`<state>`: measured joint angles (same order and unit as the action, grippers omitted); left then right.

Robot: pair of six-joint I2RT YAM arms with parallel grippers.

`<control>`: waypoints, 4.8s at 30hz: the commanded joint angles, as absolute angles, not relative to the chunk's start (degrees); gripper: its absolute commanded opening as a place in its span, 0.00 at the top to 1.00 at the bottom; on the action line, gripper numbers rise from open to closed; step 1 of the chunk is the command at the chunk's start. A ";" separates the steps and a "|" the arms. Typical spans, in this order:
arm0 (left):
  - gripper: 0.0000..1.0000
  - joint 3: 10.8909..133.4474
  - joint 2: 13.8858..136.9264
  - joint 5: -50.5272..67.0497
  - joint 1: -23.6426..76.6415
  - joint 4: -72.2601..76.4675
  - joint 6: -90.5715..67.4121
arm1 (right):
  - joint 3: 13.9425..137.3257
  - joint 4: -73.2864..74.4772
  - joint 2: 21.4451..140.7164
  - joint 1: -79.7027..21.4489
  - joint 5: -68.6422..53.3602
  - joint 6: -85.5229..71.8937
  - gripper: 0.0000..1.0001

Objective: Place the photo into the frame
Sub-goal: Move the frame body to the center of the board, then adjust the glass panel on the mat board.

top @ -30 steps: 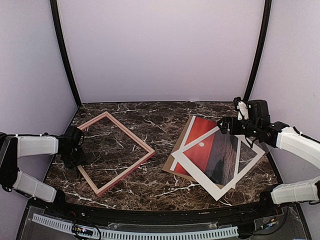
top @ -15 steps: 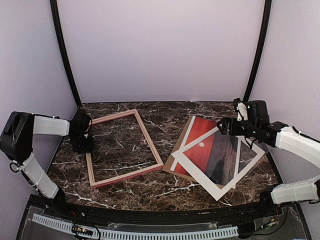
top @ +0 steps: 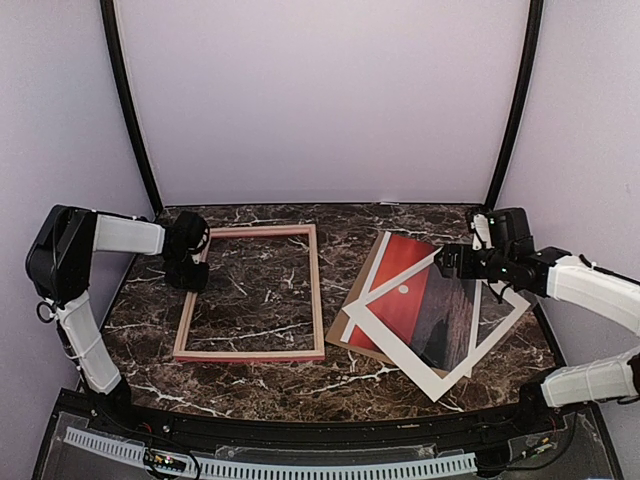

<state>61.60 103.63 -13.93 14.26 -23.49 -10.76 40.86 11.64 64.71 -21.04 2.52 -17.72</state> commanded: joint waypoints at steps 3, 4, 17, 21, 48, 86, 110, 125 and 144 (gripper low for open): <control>0.83 63.21 107.79 -18.62 18.51 -26.28 0.35 | 40.38 10.96 67.84 -21.49 6.04 -18.77 0.01; 0.83 63.31 107.72 -18.19 18.84 -26.28 0.97 | 40.42 11.24 68.12 -21.53 7.00 -18.85 0.01; 0.44 65.52 101.67 -17.05 21.18 -30.90 -9.10 | 37.89 9.83 71.81 -8.06 8.71 -21.06 0.01; 0.25 68.21 99.08 -17.37 22.59 -31.72 -10.69 | 36.62 10.72 72.11 -3.43 10.77 -22.72 0.01; 0.19 83.89 109.01 5.06 40.29 -9.87 -12.08 | 26.37 7.09 73.66 21.74 -11.01 -28.09 0.06; 0.15 96.40 124.44 18.60 43.48 -4.65 -12.09 | 25.45 11.37 71.74 12.47 -3.76 -32.15 0.04; 0.26 111.78 139.78 14.71 49.74 -21.85 -18.18 | 52.36 9.79 98.79 -3.18 -9.72 -16.92 0.06; 0.45 98.83 123.66 23.90 53.07 -20.12 -10.33 | 60.25 15.14 100.93 -3.01 -1.41 -18.78 0.04; 0.21 122.81 140.88 16.09 44.60 -24.62 -12.62 | 45.98 10.05 91.22 -4.15 -10.23 -27.70 0.03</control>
<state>118.96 137.32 16.97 43.81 -20.71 -12.32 48.64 13.78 92.25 -3.73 -7.73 -24.40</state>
